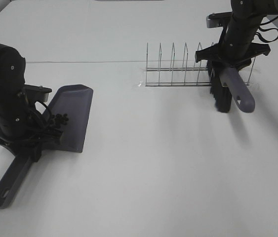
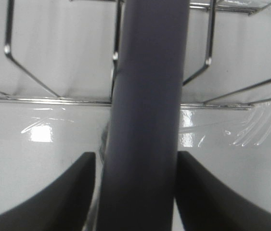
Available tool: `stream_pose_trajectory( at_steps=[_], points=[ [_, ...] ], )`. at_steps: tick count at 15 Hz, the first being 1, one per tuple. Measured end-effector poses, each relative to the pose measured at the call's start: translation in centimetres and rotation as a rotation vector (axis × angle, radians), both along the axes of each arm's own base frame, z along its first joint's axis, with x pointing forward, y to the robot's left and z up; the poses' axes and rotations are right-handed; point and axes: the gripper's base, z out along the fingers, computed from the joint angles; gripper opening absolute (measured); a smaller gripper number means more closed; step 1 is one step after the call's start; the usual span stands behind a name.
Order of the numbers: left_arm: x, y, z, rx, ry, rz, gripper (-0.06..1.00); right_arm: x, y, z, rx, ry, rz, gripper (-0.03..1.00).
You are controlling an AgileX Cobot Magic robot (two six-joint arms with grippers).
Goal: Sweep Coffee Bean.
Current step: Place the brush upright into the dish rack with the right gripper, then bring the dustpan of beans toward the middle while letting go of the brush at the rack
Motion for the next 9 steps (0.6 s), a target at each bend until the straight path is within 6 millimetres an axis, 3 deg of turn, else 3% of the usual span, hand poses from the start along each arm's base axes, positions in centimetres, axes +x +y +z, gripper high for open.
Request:
stream_pose_trajectory(
  at_steps=[2,5,9],
  points=[
    [0.0,0.0,0.0,0.0,0.0,0.0,0.36,0.0,0.0,0.0,0.001,-0.003,0.001,0.69],
    [0.1,0.0,0.2,-0.004,-0.01,0.0,0.36,-0.1,0.0,1.0,0.004,-0.021,0.0,0.76],
    [0.3,-0.2,1.8,-0.031,-0.069,0.007,0.36,-2.0,-0.2,7.1,0.052,-0.047,-0.029,0.76]
  ],
)
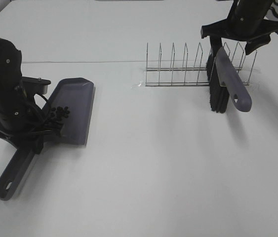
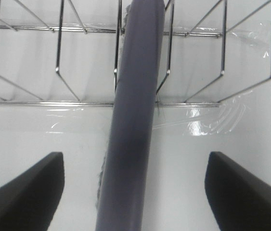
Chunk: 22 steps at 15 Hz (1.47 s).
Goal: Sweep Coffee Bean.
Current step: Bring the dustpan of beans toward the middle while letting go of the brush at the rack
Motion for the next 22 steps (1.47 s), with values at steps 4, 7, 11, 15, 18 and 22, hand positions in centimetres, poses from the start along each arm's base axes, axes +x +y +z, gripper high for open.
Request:
stream_pose_trajectory(
  at_steps=[4,7,11,15,18,22],
  points=[
    [-0.1,-0.8,1.4,-0.101,-0.019,0.042,0.36,-1.4,0.0,2.4,0.041,0.026,-0.014,0.76],
    [0.0,-1.4,1.4,-0.17,-0.031,0.07,0.36,-1.5,0.2,2.3,0.06,0.041,-0.018,0.76],
    [-0.5,-4.4,1.5,-0.199,-0.085,0.002,0.36,-1.6,0.1,2.2,0.057,0.059,-0.02,0.76],
    [0.5,-7.8,0.0,-0.19,-0.023,-0.07,0.36,-1.8,0.1,2.2,0.049,0.08,-0.022,0.76],
    [0.6,-8.1,-1.4,-0.171,0.041,-0.071,0.36,-1.8,0.0,2.1,0.043,0.082,-0.022,0.76],
    [0.6,-8.1,-1.7,-0.168,0.054,-0.068,0.41,-1.8,-0.1,2.1,0.031,0.084,-0.019,0.76]
  ],
)
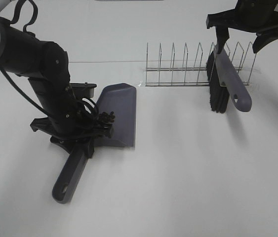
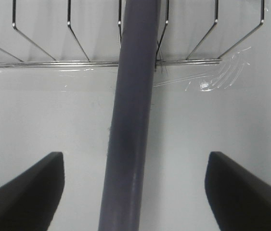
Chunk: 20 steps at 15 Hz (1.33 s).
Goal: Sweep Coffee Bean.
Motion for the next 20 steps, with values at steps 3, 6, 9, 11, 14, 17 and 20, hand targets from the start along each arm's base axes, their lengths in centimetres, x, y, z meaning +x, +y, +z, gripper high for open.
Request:
stream_pose_trajectory(
  at_steps=[3,6,9,11,14,17,20],
  points=[
    [0.5,-0.4,0.6,-0.022,-0.016,0.011,0.63,-0.2,0.0,-0.1,-0.005,0.02,-0.001,0.76],
    [1.2,-0.8,2.0,-0.026,-0.001,-0.018,0.66,-0.5,-0.1,-0.2,-0.014,0.054,0.001,0.76],
    [1.8,-1.0,4.4,-0.003,0.002,-0.075,0.66,-0.8,-0.2,-0.3,-0.025,0.096,0.003,0.76],
    [1.9,-0.6,7.7,0.026,-0.067,-0.115,0.66,-1.1,-0.2,-0.4,-0.036,0.134,0.023,0.76],
    [1.0,0.9,13.5,0.086,-0.209,-0.142,0.66,-1.6,0.1,-0.5,-0.013,0.187,0.061,0.76],
    [-1.8,3.7,20.1,0.197,-0.316,-0.118,0.66,-1.8,0.3,-0.2,0.007,0.191,0.089,0.76],
    [-3.7,4.9,22.9,0.21,-0.332,-0.093,0.66,-2.4,0.2,1.5,0.009,0.152,0.102,0.76]
  ],
)
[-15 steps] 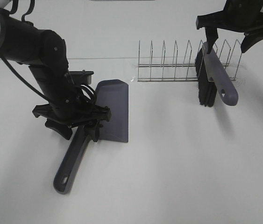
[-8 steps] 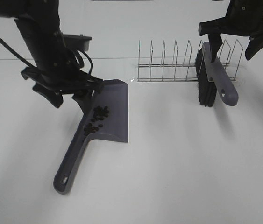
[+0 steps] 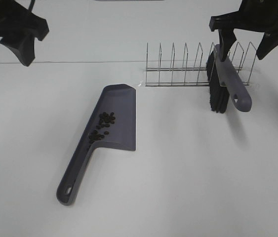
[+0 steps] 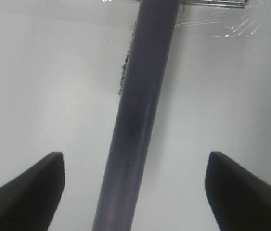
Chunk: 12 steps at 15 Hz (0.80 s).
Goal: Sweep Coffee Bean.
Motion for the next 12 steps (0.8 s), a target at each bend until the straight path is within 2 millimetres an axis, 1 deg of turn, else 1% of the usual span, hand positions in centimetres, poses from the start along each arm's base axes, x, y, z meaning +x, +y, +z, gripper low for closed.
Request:
stream_pose_trajectory(
  at_steps=[1,3,4,5,6,7,8,9,10,11,12],
  points=[
    [-0.6,0.3,1.1,-0.013,-0.029,0.0,0.66,-0.4,-0.1,1.1,0.004,-0.026,0.004,0.76],
    [-2.8,1.3,3.0,-0.05,-0.075,0.0,0.66,-1.5,-0.3,3.1,0.011,-0.065,0.008,0.76],
    [-4.1,1.8,3.5,-0.064,-0.087,0.0,0.66,-2.4,-0.5,4.0,0.014,-0.08,0.008,0.76],
    [-4.9,2.2,3.8,-0.068,-0.095,0.0,0.66,-2.9,-0.6,4.5,0.016,-0.088,0.008,0.76],
    [-6.4,2.9,3.9,-0.074,-0.099,0.004,0.66,-3.9,-0.8,5.2,0.016,-0.095,0.013,0.76],
    [-9.6,4.5,3.9,-0.09,-0.115,0.022,0.66,-6.3,-1.3,6.1,0.011,-0.097,0.031,0.76],
    [-11.2,5.3,3.4,-0.092,-0.113,0.029,0.66,-7.8,-1.6,6.3,0.015,-0.087,0.035,0.76],
    [-12.9,6.1,2.9,-0.101,-0.115,0.037,0.66,-9.1,-1.8,6.1,0.018,-0.07,0.043,0.76],
    [-13.6,6.4,2.7,-0.104,-0.115,0.042,0.66,-9.9,-1.9,6.0,0.016,-0.061,0.05,0.76],
    [-15.3,7.2,2.1,-0.117,-0.124,0.049,0.66,-11.2,-2.2,5.6,0.011,-0.042,0.057,0.76],
    [-16.9,7.8,1.2,-0.139,-0.129,0.047,0.66,-12.8,-2.5,5.0,0.005,-0.013,0.063,0.76]
  ],
)
